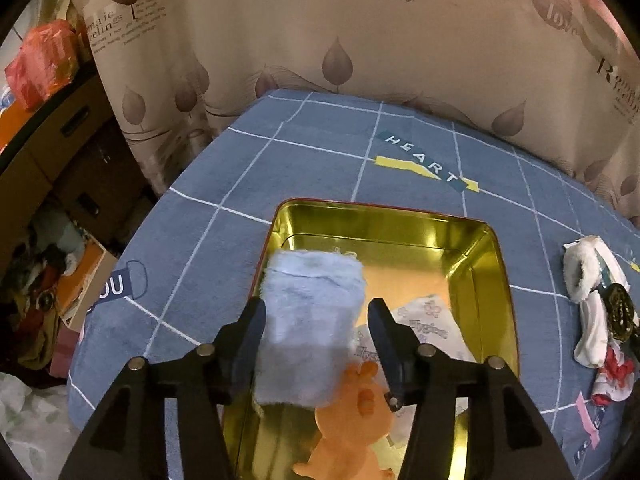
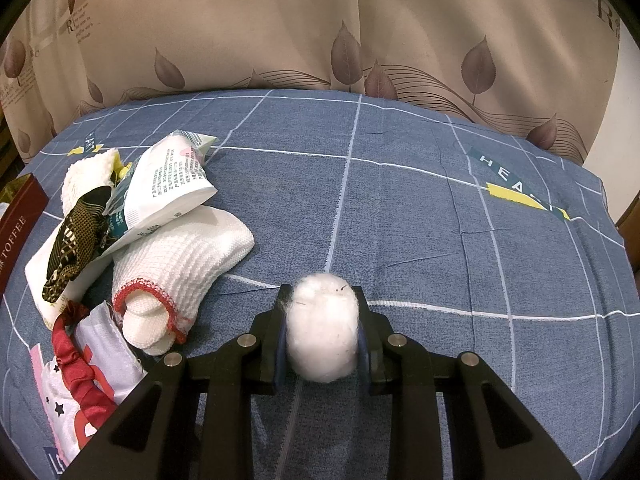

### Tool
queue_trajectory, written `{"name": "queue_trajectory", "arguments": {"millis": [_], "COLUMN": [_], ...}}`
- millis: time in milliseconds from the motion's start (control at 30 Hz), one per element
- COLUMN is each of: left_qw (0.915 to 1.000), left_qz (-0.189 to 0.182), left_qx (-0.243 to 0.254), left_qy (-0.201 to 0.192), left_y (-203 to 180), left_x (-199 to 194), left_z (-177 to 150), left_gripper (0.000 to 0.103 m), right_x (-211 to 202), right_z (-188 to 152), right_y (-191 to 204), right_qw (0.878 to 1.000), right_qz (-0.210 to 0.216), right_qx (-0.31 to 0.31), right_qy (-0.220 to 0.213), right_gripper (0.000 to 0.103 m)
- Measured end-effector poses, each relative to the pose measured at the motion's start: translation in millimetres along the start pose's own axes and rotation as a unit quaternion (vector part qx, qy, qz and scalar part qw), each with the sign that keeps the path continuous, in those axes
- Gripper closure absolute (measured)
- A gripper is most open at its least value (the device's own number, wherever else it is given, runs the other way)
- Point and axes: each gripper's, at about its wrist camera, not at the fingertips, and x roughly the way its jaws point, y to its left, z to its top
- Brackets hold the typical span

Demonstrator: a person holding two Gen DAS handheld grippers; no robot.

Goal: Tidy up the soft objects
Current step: 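Lower the light-blue towel into the tin and open the left gripper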

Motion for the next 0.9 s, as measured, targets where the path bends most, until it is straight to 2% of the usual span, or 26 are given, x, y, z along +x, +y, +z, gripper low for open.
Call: {"name": "queue_trajectory", "arguments": {"millis": [100, 233, 433, 633, 900], "left_qw": [0.9999, 0.9988, 0.9945, 0.9922, 0.9924], "left_qz": [-0.004, 0.006, 0.030, 0.034, 0.028], "left_qx": [-0.004, 0.006, 0.019, 0.007, -0.035], "left_qy": [-0.010, -0.048, -0.099, -0.119, -0.115], "left_y": [2.5, -1.3, -11.7, -7.4, 18.9], "left_x": [-11.0, -44.3, -90.2, -109.7, -106.6], "left_z": [-1.3, -11.7, -52.1, -98.0, -120.2], "left_gripper": [0.048, 0.048, 0.048, 0.047, 0.047], "right_x": [-0.2, -0.1, 0.0, 0.0, -0.3], "right_z": [0.1, 0.1, 0.1, 0.3, -0.4], "right_y": [0.1, 0.4, 0.5, 1.0, 2.8], "right_qw": [1.000, 1.000, 1.000, 1.000, 1.000], "right_qz": [0.000, -0.001, 0.000, -0.005, -0.014], "right_qx": [0.000, -0.001, 0.000, -0.004, -0.010], "right_qy": [0.000, 0.000, 0.000, 0.000, -0.001], "right_gripper": [0.077, 0.077, 0.077, 0.077, 0.078]}}
